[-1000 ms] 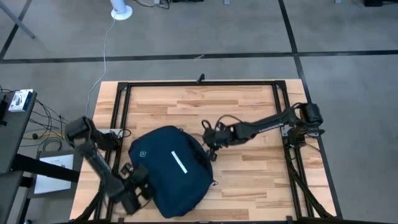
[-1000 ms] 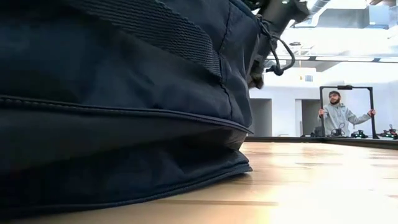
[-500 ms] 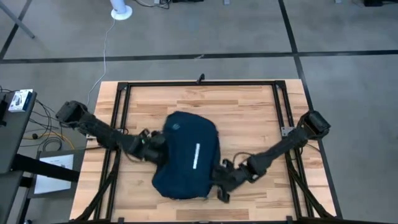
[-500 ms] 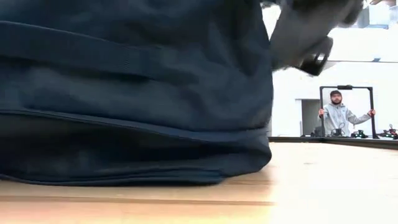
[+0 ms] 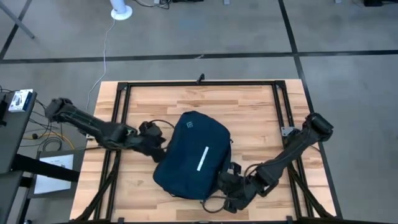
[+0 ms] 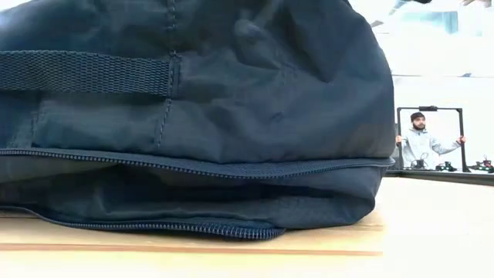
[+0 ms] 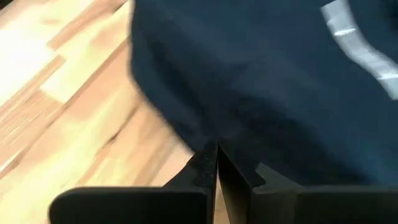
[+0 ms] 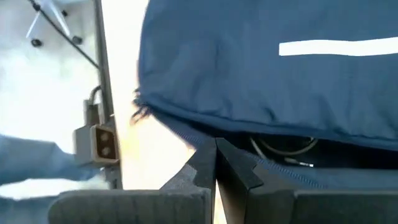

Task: Unpack backpack
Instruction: Close the blue backpack

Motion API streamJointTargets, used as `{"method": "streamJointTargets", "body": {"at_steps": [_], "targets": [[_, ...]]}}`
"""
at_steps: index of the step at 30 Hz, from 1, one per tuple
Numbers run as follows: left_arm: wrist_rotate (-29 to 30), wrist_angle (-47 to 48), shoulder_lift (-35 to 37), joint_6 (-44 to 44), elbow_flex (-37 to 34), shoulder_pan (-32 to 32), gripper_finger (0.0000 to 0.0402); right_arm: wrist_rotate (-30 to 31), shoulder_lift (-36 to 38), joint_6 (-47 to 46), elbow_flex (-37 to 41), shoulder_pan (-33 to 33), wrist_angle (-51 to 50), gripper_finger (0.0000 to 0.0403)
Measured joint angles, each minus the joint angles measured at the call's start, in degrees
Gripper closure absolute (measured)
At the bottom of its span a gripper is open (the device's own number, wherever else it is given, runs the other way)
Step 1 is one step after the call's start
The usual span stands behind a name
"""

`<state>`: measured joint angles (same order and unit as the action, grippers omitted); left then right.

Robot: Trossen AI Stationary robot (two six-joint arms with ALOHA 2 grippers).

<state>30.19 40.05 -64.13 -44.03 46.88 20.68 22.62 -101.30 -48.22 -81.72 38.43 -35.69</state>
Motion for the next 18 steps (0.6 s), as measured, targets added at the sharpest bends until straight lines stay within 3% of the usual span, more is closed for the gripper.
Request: {"method": "streamJointTargets", "body": {"at_steps": [7, 11, 18], "targets": [[-2.0, -4.8, 1.9, 1.8, 1.2, 10.0, 0.0401, 3.2, 0.0, 0.0, -5.2, 1.8, -8.8, 0.0403], [-4.4, -10.7, -2.8, 5.2, 1.2, 17.9, 0.0401, 3.2, 0.0, 0.0, -5.7, 2.7, -8.4, 0.0403], [-1.2, -29.2, -13.0, 13.6, 1.6, 26.7, 0.0401, 3.1, 0.0, 0.5, -5.7, 3.7, -8.5, 0.0403]]}}
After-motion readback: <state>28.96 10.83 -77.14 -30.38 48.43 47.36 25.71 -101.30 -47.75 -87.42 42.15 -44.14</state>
